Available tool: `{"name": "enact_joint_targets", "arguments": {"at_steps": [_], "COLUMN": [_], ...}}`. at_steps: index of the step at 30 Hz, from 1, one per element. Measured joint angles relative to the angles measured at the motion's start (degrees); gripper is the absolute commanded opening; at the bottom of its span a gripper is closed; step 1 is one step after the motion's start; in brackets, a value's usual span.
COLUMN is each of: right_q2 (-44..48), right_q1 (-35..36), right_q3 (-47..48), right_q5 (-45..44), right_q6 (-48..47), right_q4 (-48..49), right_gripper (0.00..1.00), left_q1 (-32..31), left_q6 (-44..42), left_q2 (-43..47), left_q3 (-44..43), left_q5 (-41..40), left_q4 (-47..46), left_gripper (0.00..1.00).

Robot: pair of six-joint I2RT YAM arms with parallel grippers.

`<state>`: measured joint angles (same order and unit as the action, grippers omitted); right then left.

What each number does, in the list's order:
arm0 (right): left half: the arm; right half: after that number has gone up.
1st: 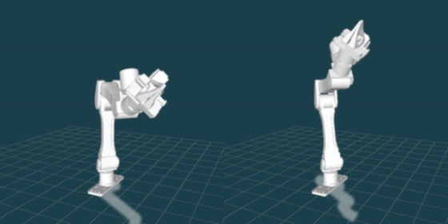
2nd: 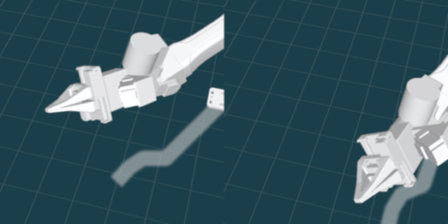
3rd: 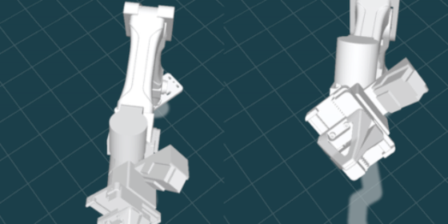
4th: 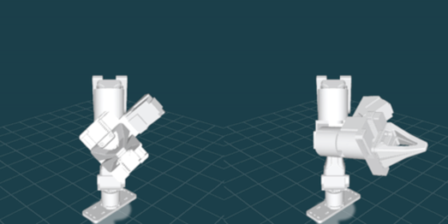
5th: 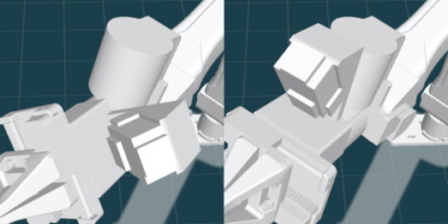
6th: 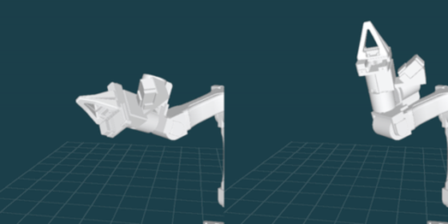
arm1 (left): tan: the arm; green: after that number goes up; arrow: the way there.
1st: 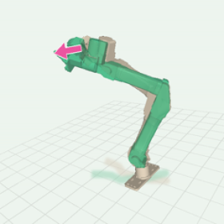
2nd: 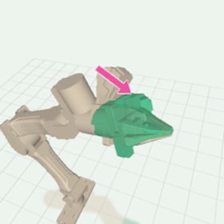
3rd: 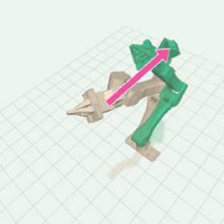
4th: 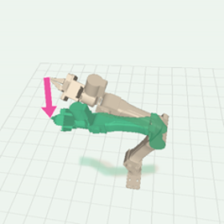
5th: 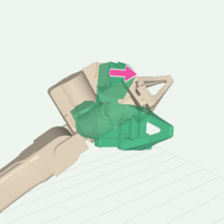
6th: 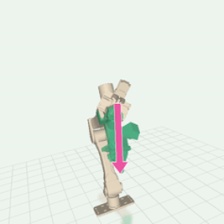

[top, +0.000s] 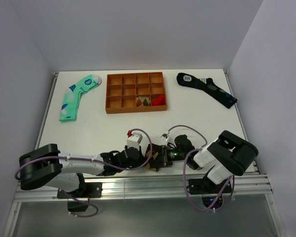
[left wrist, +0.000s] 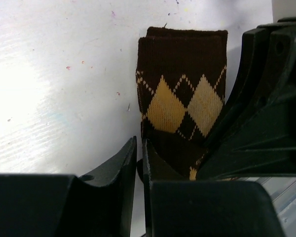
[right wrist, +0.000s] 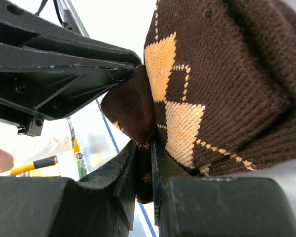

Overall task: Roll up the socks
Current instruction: Roll the sock at the center of the board.

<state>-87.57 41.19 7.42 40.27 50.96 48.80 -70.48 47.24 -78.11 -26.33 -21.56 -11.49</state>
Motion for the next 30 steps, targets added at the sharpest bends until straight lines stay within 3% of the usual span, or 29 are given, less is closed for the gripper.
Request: {"name": "enact_joint_targets", "arguments": {"at_steps": [8, 15, 25, 30], "right_q2": [1.7, 2.8, 3.1, 3.1], "right_q1": [-0.7, -1.0, -1.0, -1.0], "right_q3": [0.0, 0.7, 0.8, 0.8], "right_q5": [0.1, 0.1, 0.1, 0.2], "right_q6": [0.2, -0.1, -0.6, -0.7], "right_q4": [-2.2, -5.1, -5.8, -5.9], "right_gripper": [0.16, 0.16, 0.16, 0.16], "left_q1": [-2.0, -2.7, -3.4, -3.4], "left_q6": [-0.1, -1.5, -0.4, -1.7], "left_q2": [7.5, 4.9, 12.3, 15.3], "left_q3": [4.1, 4.0, 4.2, 4.9], "left_q5": [-2.5, -2.4, -8.1, -9.0], "left_q4": [-0.1, -1.3, 0.3, -1.0], "left_gripper": [0.14, 0.13, 0.34, 0.4]}}
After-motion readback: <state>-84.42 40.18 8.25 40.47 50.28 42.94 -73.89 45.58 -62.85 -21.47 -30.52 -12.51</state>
